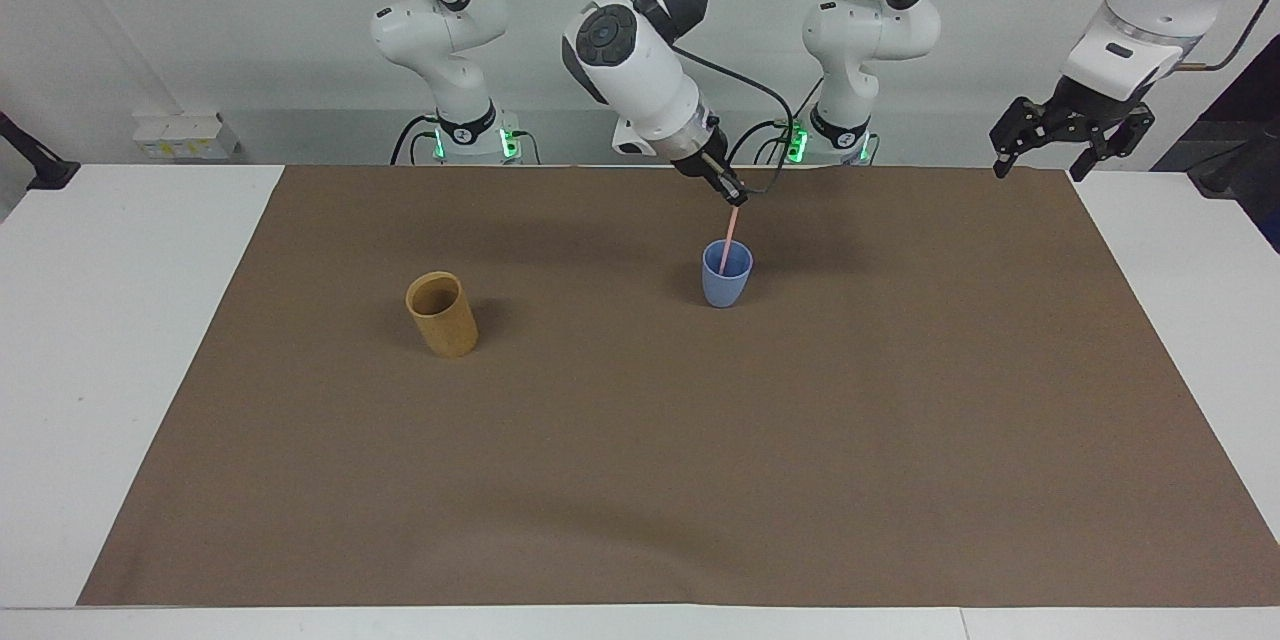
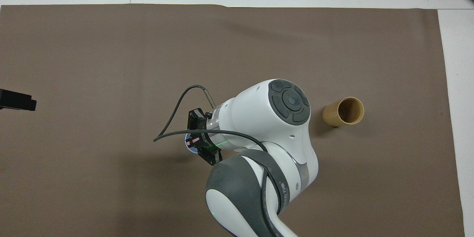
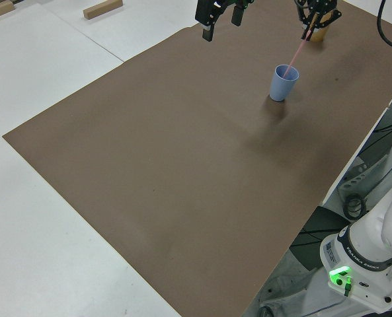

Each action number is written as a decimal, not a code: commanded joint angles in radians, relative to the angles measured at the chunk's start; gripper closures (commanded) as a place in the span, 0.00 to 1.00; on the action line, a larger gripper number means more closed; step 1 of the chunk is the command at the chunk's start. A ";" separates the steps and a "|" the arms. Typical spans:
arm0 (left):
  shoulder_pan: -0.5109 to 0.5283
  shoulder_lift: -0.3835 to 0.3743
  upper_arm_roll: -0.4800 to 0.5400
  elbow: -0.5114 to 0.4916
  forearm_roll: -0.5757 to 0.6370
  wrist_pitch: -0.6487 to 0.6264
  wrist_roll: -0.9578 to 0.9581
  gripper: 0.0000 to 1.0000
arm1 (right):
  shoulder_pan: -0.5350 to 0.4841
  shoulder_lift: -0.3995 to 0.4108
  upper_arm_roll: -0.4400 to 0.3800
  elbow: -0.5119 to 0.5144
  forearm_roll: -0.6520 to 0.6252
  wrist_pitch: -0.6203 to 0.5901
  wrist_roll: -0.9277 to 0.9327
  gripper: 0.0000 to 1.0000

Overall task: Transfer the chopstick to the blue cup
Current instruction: 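Carry the pink stick over the blue cup with the right gripper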

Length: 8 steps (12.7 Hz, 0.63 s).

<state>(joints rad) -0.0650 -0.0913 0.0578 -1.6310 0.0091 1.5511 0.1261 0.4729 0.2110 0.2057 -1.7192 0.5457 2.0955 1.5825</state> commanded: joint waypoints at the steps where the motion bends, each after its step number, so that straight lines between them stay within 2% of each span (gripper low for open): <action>1: 0.008 -0.002 -0.004 0.014 0.012 -0.023 0.006 0.00 | -0.013 0.023 0.009 0.001 -0.018 0.017 -0.036 1.00; 2: 0.008 -0.002 -0.004 0.014 0.012 -0.023 0.006 0.00 | -0.010 0.036 0.008 0.001 -0.020 0.018 -0.039 1.00; 3: 0.008 -0.002 -0.004 0.014 0.012 -0.023 0.006 0.00 | -0.010 0.037 0.009 0.003 -0.032 0.014 -0.042 0.96; 4: 0.008 -0.002 -0.004 0.014 0.012 -0.023 0.006 0.00 | -0.008 0.037 0.008 0.016 -0.038 0.003 -0.042 0.73; 6: 0.008 -0.002 -0.004 0.014 0.012 -0.023 0.006 0.00 | -0.010 0.042 0.009 0.049 -0.068 -0.029 -0.039 0.58; 8: 0.008 -0.002 -0.004 0.014 0.012 -0.023 0.006 0.00 | -0.005 0.047 0.009 0.070 -0.092 -0.042 -0.038 0.34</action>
<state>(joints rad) -0.0650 -0.0913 0.0578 -1.6310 0.0091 1.5511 0.1261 0.4739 0.2451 0.2078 -1.6852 0.4817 2.0782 1.5575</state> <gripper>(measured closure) 0.000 0.480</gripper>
